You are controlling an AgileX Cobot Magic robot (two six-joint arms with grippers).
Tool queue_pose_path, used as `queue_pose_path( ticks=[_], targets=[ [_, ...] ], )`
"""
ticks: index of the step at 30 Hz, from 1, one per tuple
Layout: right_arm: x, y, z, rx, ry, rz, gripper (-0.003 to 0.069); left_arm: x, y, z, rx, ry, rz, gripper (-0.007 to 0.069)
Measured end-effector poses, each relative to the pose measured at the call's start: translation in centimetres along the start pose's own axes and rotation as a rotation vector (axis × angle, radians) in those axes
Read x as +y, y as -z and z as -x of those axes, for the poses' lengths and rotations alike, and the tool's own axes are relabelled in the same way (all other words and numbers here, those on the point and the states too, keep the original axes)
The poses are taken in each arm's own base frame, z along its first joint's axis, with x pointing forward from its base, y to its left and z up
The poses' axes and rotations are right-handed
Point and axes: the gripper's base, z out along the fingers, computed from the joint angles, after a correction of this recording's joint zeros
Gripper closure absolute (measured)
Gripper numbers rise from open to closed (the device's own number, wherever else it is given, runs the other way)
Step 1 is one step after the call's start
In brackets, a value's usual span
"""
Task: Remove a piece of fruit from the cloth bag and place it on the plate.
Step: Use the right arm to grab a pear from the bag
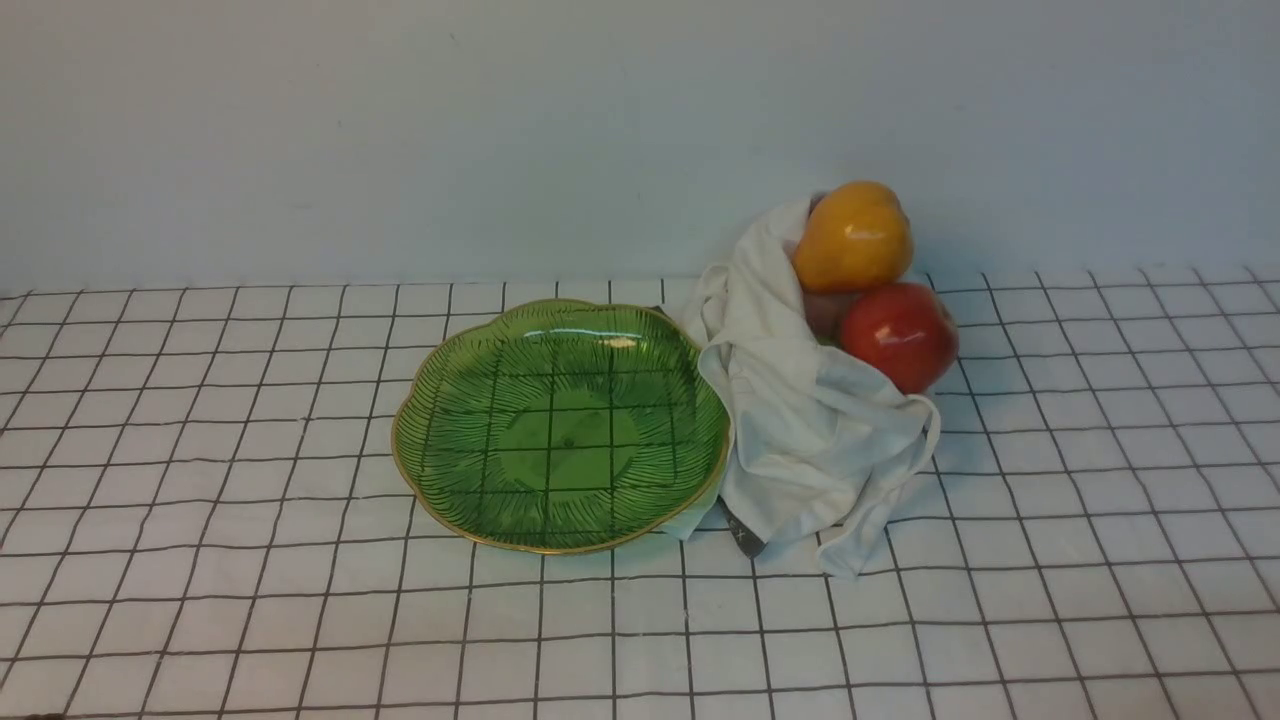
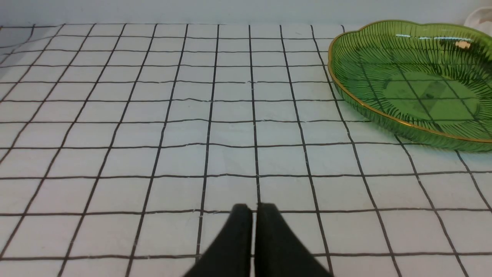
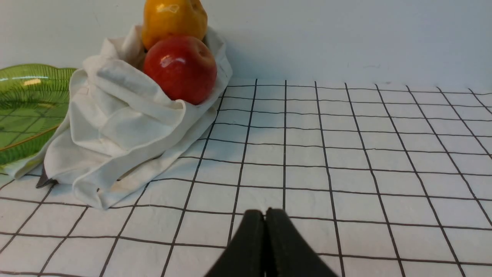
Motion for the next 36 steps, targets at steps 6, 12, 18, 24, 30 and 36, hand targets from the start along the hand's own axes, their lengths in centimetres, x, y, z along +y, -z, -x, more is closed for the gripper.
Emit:
queue_pose_path(
  ticks=[6, 12, 18, 24, 30, 36],
  targets=[
    [0.0, 0.0, 0.0, 0.0, 0.0, 0.0, 0.0674, 0.0, 0.0, 0.0, 0.0, 0.0, 0.0, 0.0629],
    [0.0, 0.0, 0.0, 0.0, 0.0, 0.0, 0.0674, 0.0, 0.0, 0.0, 0.0, 0.0, 0.0, 0.0629],
    [0.0, 0.0, 0.0, 0.0, 0.0, 0.0, 0.0674, 0.0, 0.0, 0.0, 0.0, 0.0, 0.0, 0.0629],
    [0.0, 0.0, 0.0, 0.0, 0.0, 0.0, 0.0674, 0.0, 0.0, 0.0, 0.0, 0.0, 0.0, 0.0629],
    [0.2, 0.0, 0.0, -0.001, -0.175, 0.027, 0.0674, 0.0, 0.0, 0.0, 0.0, 0.0, 0.0, 0.0629],
    [1.4, 0.1, 0.3, 0.026, -0.906, 0.162, 0.0674, 0.0, 0.0, 0.0, 0.0, 0.0, 0.0, 0.0629]
  ],
)
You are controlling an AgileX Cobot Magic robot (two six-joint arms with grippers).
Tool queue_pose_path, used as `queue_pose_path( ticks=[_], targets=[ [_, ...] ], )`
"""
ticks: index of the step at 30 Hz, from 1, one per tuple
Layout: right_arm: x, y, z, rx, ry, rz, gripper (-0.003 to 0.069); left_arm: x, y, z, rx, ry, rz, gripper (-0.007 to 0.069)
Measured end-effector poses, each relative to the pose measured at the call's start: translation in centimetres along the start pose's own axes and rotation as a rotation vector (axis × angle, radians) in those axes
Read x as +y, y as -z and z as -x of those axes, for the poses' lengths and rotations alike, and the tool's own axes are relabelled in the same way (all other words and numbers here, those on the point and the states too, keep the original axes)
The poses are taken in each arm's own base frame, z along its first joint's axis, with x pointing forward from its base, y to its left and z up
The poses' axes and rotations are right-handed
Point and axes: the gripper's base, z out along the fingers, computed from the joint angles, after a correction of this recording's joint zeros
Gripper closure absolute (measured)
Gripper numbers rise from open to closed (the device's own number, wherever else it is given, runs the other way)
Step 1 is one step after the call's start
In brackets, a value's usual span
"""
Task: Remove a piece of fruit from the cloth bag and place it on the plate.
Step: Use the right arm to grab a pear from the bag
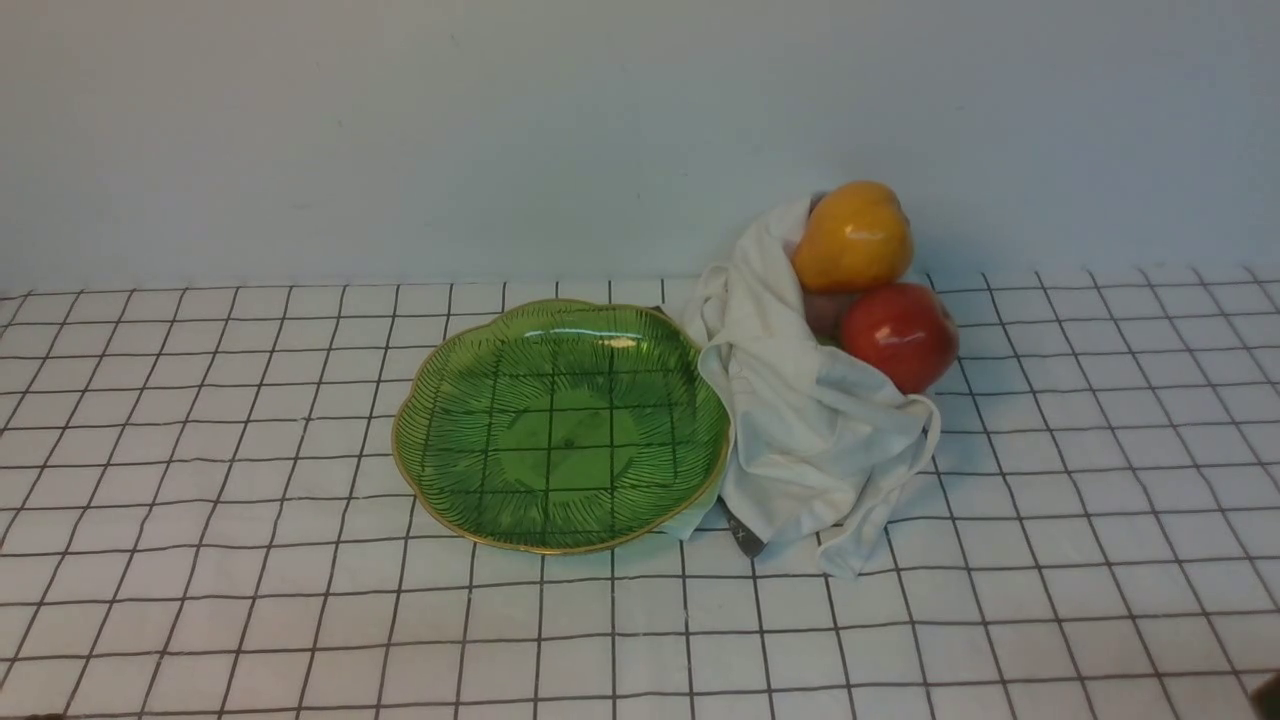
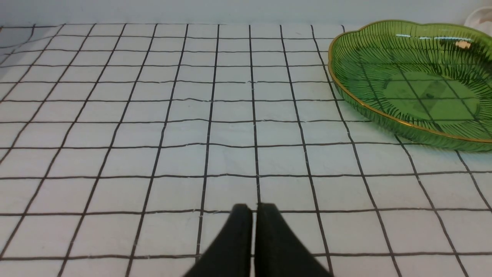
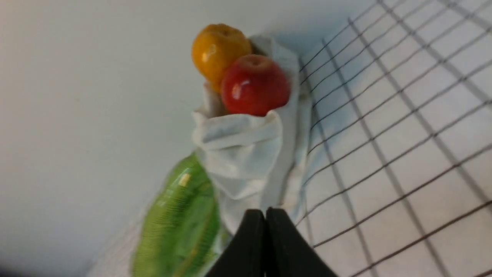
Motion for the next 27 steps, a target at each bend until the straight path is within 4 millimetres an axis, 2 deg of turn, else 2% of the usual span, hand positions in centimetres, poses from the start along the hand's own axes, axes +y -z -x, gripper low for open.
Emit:
queue_pose_path(
  ticks=[4, 9, 11, 14, 15, 16, 18, 19, 20, 23, 25, 26, 27],
  targets=[
    [0.4, 0.0, 0.0, 0.001, -0.156, 0.039, 0.0674, 0.0, 0.0, 0.0, 0.0, 0.0, 0.0, 0.0629],
    [0.6, 0.0, 0.2, -0.007, -0.156, 0.055, 0.0674, 0.0, 0.0, 0.0, 0.0, 0.0, 0.0, 0.0629],
    [1.1, 0.2, 0.6, -0.021, -0.073, 0.071, 0.0674, 0.0, 0.0, 0.0, 0.0, 0.0, 0.0, 0.0629],
    [4.1, 1.4, 2.9, -0.107, 0.14, 0.143, 0.0674, 0.0, 0.0, 0.0, 0.0, -0.001, 0.0, 0.0629],
    [5.7, 1.9, 4.2, -0.138, 0.25, 0.157, 0.0674, 0.0, 0.0, 0.0, 0.0, -0.001, 0.0, 0.0629],
    [6.0, 1.9, 4.4, -0.14, 0.263, 0.157, 0.0674, 0.0, 0.0, 0.0, 0.0, -0.001, 0.0, 0.0629],
    [7.7, 1.5, 5.9, -0.108, 0.372, 0.127, 0.0674, 0.0, 0.0, 0.0, 0.0, -0.001, 0.0, 0.0629],
    [9.2, 0.5, 7.1, -0.02, 0.469, 0.077, 0.0674, 0.0, 0.0, 0.0, 0.0, -0.001, 0.0, 0.0629],
    [9.6, -0.3, 7.5, 0.03, 0.499, 0.047, 0.0674, 0.0, 0.0, 0.0, 0.0, -0.001, 0.0, 0.0629],
    [10.0, -3.1, 8.3, 0.185, 0.552, -0.046, 0.0671, 0.0, 0.0, 0.0, 0.0, -0.001, 0.0, 0.0629],
    [10.0, -6.3, 9.0, 0.305, 0.565, -0.116, 0.066, 0.0, 0.0, 0.0, 0.0, -0.001, 0.0, 0.0629],
    [9.8, -6.6, 8.9, 0.318, 0.566, -0.124, 0.0659, 0.0, 0.0, 0.0, 0.0, -0.001, 0.0, 0.0629],
    [9.9, -7.9, 9.2, 0.354, 0.576, -0.14, 0.0647, 0.0, 0.0, 0.0, 0.0, -0.001, 0.0, 0.0629]
  ],
)
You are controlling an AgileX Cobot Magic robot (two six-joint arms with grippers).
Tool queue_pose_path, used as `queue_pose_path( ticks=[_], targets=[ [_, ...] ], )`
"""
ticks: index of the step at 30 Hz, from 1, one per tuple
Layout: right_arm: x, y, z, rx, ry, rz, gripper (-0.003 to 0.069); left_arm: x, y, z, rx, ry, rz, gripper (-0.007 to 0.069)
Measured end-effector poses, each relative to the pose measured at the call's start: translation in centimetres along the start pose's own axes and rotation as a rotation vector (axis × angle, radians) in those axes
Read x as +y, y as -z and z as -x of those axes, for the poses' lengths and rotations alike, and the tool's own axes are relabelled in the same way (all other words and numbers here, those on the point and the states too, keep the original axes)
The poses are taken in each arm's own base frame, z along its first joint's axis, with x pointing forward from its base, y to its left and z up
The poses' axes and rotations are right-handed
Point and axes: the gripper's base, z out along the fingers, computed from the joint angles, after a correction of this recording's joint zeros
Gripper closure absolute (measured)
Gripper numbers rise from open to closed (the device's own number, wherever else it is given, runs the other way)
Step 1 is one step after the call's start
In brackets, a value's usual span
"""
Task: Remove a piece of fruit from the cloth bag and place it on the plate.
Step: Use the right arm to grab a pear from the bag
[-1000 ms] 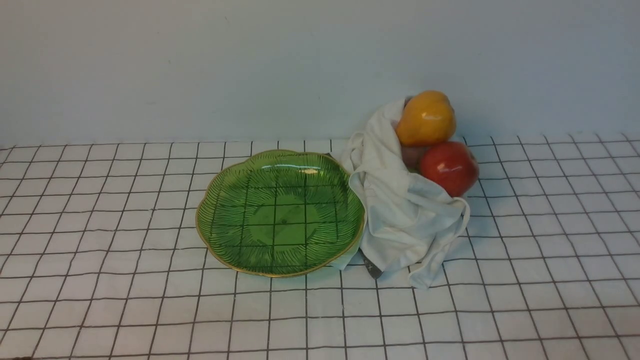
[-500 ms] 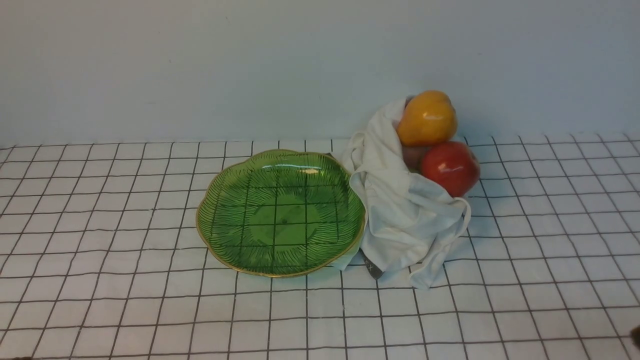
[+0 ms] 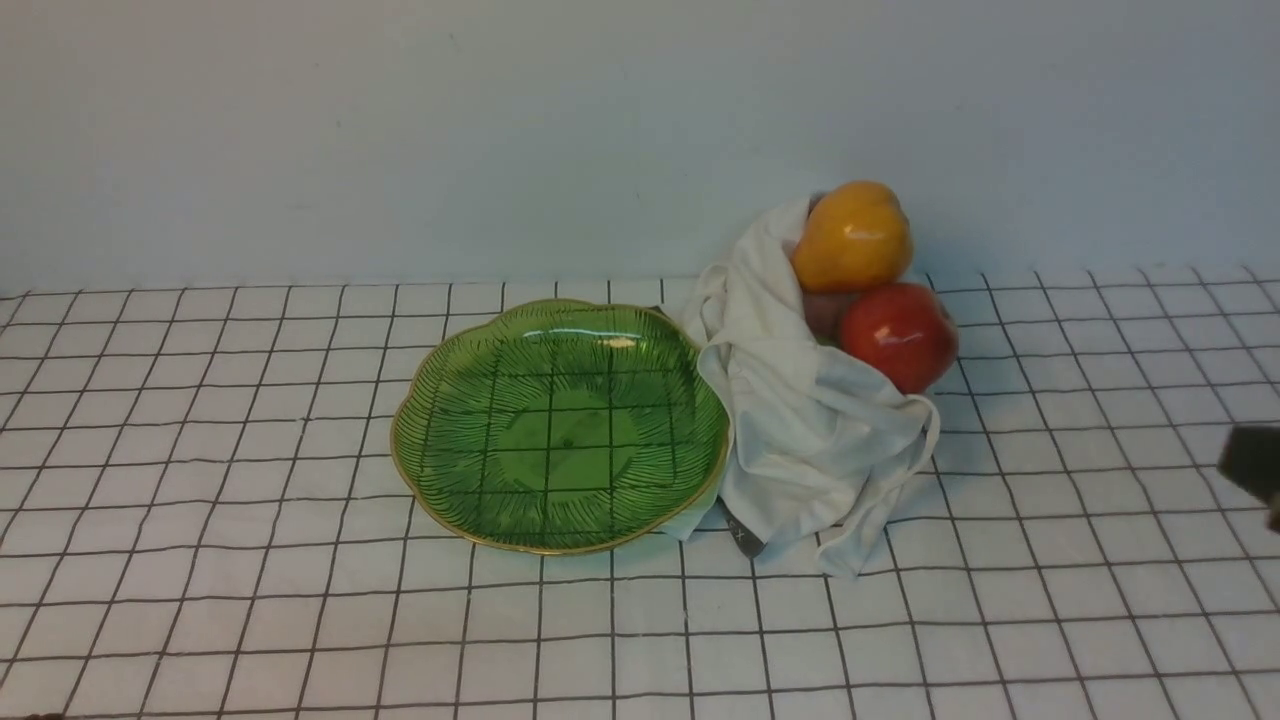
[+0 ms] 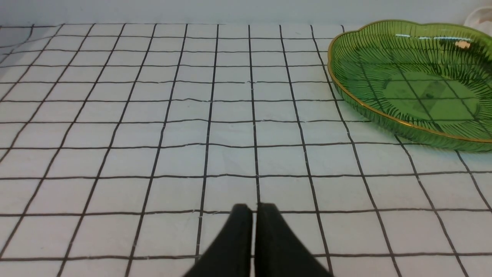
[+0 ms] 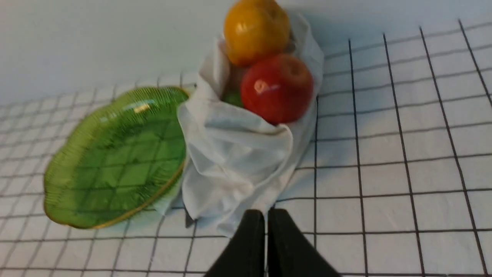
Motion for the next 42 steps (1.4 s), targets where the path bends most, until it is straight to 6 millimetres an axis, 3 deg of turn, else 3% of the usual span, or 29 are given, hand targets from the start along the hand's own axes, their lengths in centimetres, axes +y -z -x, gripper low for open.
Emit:
queue_pose_path(
  ticks=[5, 9, 10, 11, 12, 16, 17, 19, 21, 24, 28, 33, 37, 42],
  targets=[
    [1.0, -5.9, 3.9, 0.109, 0.081, 0.053, 0.0504, 0.0, 0.0, 0.0, 0.0, 0.0, 0.0, 0.0629],
    [1.8, -10.7, 6.5, 0.154, 0.13, 0.088, 0.0326, 0.0, 0.0, 0.0, 0.0, 0.0, 0.0, 0.0629],
    [2.1, -11.9, 7.4, 0.15, 0.144, 0.097, 0.0249, 0.0, 0.0, 0.0, 0.0, 0.0, 0.0, 0.0629],
    [2.1, -12.4, 7.7, 0.152, 0.146, 0.098, 0.0237, 0.0, 0.0, 0.0, 0.0, 0.0, 0.0, 0.0629],
    [2.2, -14.5, 8.4, 0.17, 0.148, 0.101, 0.0153, 0.0, 0.0, 0.0, 0.0, 0.0, 0.0, 0.0629],
    [2.2, -19.0, 10.4, 0.196, 0.151, 0.116, 0.0, 0.0, 0.0, 0.0, 0.0, 0.0, 0.0, 0.0629],
    [2.2, -19.0, 10.4, 0.196, 0.151, 0.116, 0.0, 0.0, 0.0, 0.0, 0.0, 0.0, 0.0, 0.0629],
    [2.1, -22.1, 11.2, 0.208, 0.153, 0.121, -0.0027, 0.0, 0.0, 0.0, 0.0, 0.0, 0.0, 0.0629],
    [2.0, -23.0, 11.4, 0.208, 0.154, 0.121, -0.0029, 0.0, 0.0, 0.0, 0.0, 0.0, 0.0, 0.0629],
    [1.4, -27.1, 11.5, 0.222, 0.154, 0.119, -0.0032, 0.0, 0.0, 0.0, 0.0, 0.0, 0.0, 0.0629],
    [0.9, -29.6, 10.9, 0.24, 0.159, 0.116, -0.0026, 0.0, 0.0, 0.0, 0.0, 0.0, 0.0, 0.0629],
    [0.4, -31.4, 10.2, 0.249, 0.195, 0.109, -0.0009, 0.0, 0.0, 0.0, 0.0, 0.0, 0.0, 0.0629],
    [0.3, -31.6, 10.1, 0.248, 0.217, 0.112, 0.0028, 0.0, 0.0, 0.0, 0.0, 0.0, 0.0, 0.0629],
    [0.3, -31.6, 10.1, 0.246, 0.224, 0.113, 0.0134, 0.0, 0.0, 0.0, 0.0, 0.0, 0.0, 0.0629]
  ],
)
